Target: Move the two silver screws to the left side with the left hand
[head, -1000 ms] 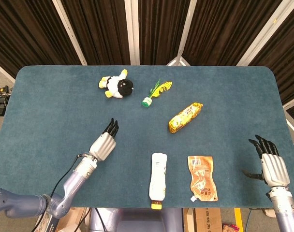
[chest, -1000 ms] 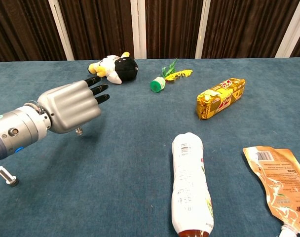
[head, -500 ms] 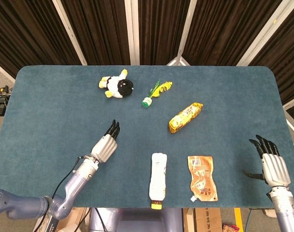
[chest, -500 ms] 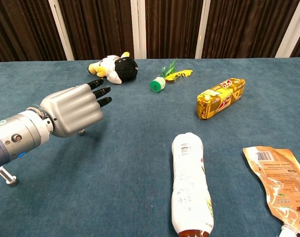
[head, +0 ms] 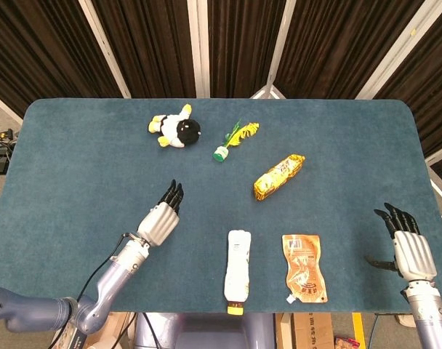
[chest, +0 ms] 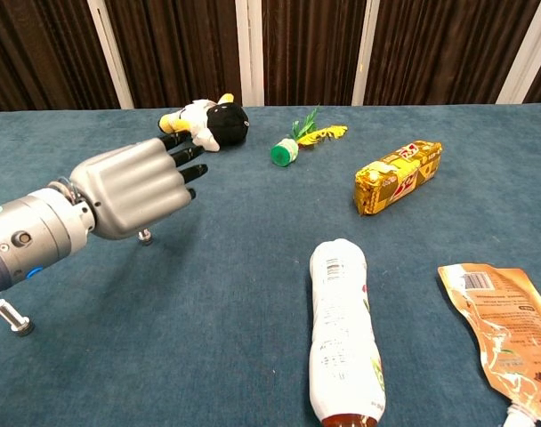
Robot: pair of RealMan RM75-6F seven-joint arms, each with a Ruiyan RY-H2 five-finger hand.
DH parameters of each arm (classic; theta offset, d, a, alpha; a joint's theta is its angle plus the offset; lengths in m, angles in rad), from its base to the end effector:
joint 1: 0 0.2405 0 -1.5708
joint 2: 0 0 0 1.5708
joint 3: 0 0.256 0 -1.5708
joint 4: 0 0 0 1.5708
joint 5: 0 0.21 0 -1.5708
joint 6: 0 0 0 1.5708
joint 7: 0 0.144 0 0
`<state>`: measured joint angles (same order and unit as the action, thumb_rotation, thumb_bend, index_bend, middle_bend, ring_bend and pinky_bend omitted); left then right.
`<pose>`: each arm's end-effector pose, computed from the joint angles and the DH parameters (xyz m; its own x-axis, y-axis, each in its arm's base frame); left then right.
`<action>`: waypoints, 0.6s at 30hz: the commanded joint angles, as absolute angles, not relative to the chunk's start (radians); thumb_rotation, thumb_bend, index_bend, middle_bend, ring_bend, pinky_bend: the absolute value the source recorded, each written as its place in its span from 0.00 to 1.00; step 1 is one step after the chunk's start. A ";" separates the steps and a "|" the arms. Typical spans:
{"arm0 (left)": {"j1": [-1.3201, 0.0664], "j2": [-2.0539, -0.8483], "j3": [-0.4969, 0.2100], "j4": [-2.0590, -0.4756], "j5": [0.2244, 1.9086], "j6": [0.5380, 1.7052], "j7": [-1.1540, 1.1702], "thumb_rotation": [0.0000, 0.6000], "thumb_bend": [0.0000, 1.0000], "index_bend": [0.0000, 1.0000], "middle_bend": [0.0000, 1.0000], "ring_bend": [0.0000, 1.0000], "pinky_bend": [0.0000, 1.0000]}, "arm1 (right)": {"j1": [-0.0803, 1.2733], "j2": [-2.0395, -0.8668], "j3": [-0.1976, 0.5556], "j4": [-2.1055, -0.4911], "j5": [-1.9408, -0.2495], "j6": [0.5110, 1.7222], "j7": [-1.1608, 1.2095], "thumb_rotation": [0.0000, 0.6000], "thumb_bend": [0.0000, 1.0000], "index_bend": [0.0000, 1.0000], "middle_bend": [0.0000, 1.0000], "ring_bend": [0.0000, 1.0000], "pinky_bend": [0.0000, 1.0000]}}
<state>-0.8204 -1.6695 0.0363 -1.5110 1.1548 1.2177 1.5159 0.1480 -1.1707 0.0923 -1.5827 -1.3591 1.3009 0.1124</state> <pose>-0.1202 0.2964 -0.0507 0.9243 -0.3748 0.0715 -0.0864 -0.3881 -0.9176 -0.3244 -0.2081 0.1338 0.2356 -0.1129 0.9653 -0.9657 0.0845 0.2456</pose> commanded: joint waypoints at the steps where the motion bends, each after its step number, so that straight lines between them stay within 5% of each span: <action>1: -0.820 -1.647 0.007 -1.568 1.177 1.244 1.490 1.00 0.47 0.32 0.07 0.00 0.00 | 0.148 -1.171 0.092 -1.583 -1.360 1.301 0.111 1.00 0.11 0.16 0.07 0.04 0.00; 12: -0.749 -1.539 -0.151 -1.882 1.160 1.411 1.295 1.00 0.46 0.32 0.05 0.00 0.00 | 0.148 -1.174 0.091 -1.587 -1.361 1.304 0.101 1.00 0.11 0.16 0.07 0.04 0.00; 18: -0.611 -1.280 -0.188 -2.195 1.120 1.530 1.133 1.00 0.46 0.32 0.04 0.00 0.00 | 0.146 -1.175 0.089 -1.592 -1.367 1.312 0.093 1.00 0.11 0.16 0.07 0.04 0.00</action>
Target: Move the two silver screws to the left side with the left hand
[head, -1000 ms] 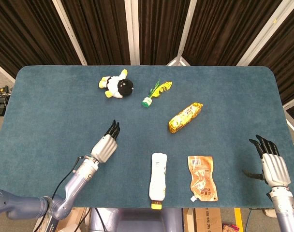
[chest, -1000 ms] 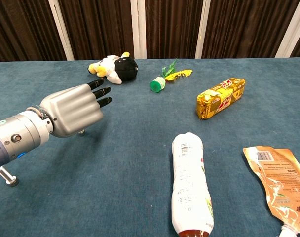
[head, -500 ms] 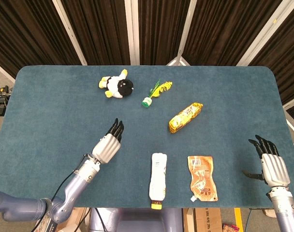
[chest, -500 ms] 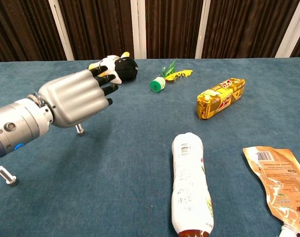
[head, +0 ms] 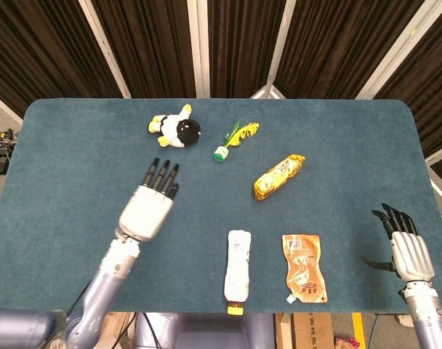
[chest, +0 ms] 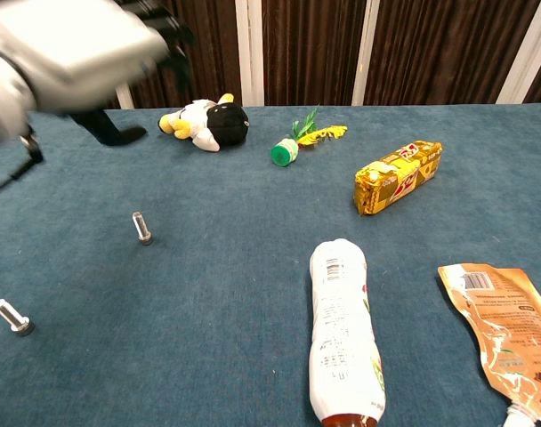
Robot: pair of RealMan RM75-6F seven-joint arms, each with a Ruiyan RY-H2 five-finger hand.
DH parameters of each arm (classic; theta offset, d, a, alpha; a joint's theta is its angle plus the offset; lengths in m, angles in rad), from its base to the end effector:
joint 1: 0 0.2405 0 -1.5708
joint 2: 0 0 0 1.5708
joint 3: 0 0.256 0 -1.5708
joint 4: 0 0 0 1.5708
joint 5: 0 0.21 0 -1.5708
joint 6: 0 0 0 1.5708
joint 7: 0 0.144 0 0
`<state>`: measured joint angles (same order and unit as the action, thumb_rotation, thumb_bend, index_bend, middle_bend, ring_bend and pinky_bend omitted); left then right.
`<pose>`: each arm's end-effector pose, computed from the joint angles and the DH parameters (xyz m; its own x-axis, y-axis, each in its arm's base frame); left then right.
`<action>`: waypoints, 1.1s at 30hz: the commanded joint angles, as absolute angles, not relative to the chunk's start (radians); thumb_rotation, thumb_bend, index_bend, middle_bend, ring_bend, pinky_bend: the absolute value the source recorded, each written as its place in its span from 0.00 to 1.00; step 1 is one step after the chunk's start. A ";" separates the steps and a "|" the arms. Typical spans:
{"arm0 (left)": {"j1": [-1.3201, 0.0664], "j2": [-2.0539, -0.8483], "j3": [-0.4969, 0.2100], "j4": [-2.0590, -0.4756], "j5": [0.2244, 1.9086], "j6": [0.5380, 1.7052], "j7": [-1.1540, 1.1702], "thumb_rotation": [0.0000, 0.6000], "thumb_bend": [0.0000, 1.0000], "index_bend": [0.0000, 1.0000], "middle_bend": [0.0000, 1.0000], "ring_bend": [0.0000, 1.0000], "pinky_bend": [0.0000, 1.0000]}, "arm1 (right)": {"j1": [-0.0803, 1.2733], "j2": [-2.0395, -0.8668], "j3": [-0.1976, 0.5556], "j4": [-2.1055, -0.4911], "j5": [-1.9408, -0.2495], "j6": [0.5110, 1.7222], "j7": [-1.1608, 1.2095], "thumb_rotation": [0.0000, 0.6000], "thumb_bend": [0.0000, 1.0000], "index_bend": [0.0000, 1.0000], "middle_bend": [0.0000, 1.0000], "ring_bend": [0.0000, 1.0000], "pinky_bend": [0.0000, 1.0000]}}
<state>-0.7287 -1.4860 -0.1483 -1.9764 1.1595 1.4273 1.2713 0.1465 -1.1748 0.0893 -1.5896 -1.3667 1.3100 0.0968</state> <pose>-0.0659 0.2784 0.0472 0.7602 -0.2411 0.6033 0.5211 -0.3281 -0.7879 -0.3216 -0.2069 0.1320 0.2431 -0.1110 0.9636 -0.9648 0.0753 0.2521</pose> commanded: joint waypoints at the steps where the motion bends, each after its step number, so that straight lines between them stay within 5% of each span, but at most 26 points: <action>1: -0.581 -1.232 -0.176 -2.222 1.122 1.542 1.094 1.00 0.46 0.32 0.04 0.00 0.00 | 0.146 -1.176 0.089 -1.593 -1.368 1.313 0.090 1.00 0.11 0.16 0.07 0.04 0.00; 8: -0.362 -0.960 -0.036 -2.169 1.256 1.559 0.628 1.00 0.45 0.32 0.04 0.00 0.00 | 0.148 -1.189 0.079 -1.600 -1.384 1.319 0.048 1.00 0.11 0.16 0.07 0.04 0.00; 13: -0.254 -0.880 0.028 -2.037 1.355 1.572 0.304 1.00 0.45 0.29 0.03 0.00 0.00 | 0.145 -1.194 0.077 -1.595 -1.397 1.341 -0.001 1.00 0.11 0.16 0.07 0.04 0.00; 20: -0.122 -0.953 0.094 -1.818 1.469 1.640 0.058 1.00 0.45 0.27 0.03 0.00 0.00 | 0.135 -1.228 0.082 -1.525 -1.502 1.460 -0.016 1.00 0.11 0.16 0.07 0.04 0.00; 33: -0.063 -1.052 0.037 -1.709 1.483 1.694 0.065 1.00 0.45 0.23 0.03 0.00 0.00 | 0.123 -1.183 0.067 -1.540 -1.542 1.487 -0.007 1.00 0.11 0.15 0.07 0.04 0.00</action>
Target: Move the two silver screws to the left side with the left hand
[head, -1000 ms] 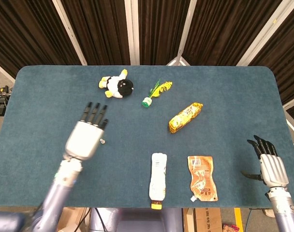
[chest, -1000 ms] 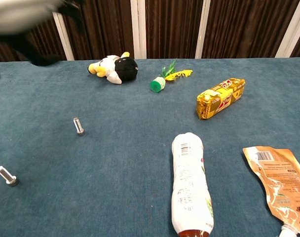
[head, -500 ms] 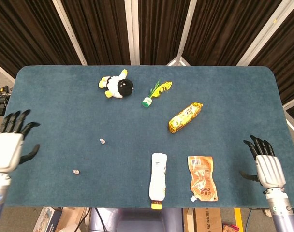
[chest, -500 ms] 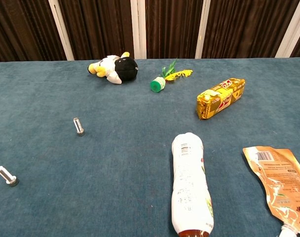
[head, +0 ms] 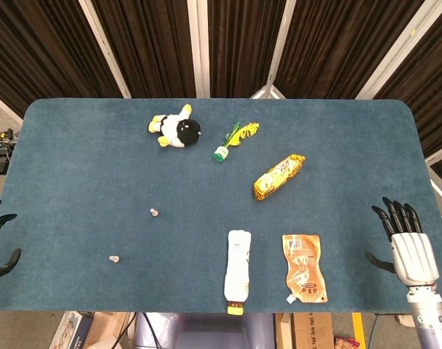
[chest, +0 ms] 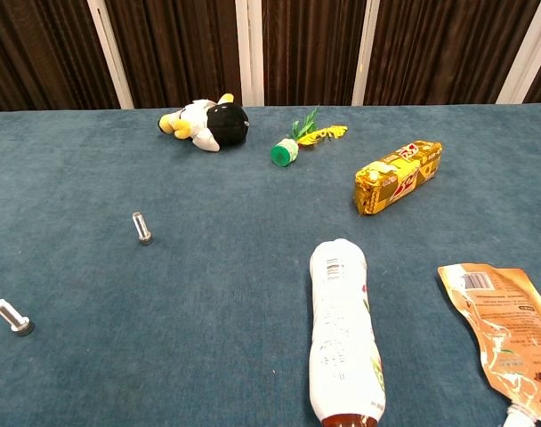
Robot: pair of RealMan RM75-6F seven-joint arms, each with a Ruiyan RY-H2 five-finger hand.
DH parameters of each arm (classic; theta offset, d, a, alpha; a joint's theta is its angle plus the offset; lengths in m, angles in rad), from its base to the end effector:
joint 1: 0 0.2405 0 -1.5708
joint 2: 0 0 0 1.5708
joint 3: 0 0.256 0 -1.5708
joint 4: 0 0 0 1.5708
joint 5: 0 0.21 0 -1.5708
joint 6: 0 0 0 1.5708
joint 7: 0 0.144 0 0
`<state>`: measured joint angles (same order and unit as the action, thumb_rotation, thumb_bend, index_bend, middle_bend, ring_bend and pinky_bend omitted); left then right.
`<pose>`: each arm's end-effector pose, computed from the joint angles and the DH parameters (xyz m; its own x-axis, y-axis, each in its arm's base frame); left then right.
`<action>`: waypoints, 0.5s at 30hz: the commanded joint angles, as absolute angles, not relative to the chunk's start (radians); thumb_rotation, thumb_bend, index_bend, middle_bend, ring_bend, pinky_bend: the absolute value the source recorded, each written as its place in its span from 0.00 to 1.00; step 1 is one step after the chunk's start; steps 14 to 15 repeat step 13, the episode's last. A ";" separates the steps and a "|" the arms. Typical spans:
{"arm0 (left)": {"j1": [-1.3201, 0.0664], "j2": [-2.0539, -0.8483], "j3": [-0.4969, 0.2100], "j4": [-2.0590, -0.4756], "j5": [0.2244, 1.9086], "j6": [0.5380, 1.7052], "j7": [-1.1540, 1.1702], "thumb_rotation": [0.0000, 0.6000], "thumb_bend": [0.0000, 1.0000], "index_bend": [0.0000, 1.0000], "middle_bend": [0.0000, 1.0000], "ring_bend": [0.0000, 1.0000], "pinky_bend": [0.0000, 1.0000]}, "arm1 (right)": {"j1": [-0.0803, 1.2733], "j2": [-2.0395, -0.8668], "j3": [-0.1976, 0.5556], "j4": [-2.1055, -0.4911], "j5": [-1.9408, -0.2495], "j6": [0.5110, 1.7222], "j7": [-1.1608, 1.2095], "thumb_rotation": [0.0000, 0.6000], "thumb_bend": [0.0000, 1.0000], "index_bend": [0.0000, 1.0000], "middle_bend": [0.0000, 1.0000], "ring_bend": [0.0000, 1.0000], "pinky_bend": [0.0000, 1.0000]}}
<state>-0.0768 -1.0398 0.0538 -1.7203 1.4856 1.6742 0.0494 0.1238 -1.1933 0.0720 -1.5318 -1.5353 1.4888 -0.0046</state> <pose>-0.2974 0.1553 0.1872 0.4209 -0.0776 0.9038 0.9071 0.0258 -0.4202 -0.3062 -0.1983 0.1442 0.4041 0.0400 0.9138 -0.9108 -0.0749 0.4060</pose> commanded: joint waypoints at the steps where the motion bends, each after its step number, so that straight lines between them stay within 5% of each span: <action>1: -0.061 -1.053 0.035 -1.707 1.481 1.695 0.070 1.00 0.45 0.23 0.03 0.00 0.00 | 0.122 -1.180 0.066 -1.542 -1.545 1.488 -0.007 1.00 0.11 0.15 0.07 0.04 0.00; 15: -0.044 -1.039 -0.002 -1.713 1.423 1.658 0.094 1.00 0.45 0.22 0.02 0.00 0.00 | 0.117 -1.170 0.065 -1.560 -1.548 1.498 -0.011 1.00 0.11 0.15 0.07 0.04 0.00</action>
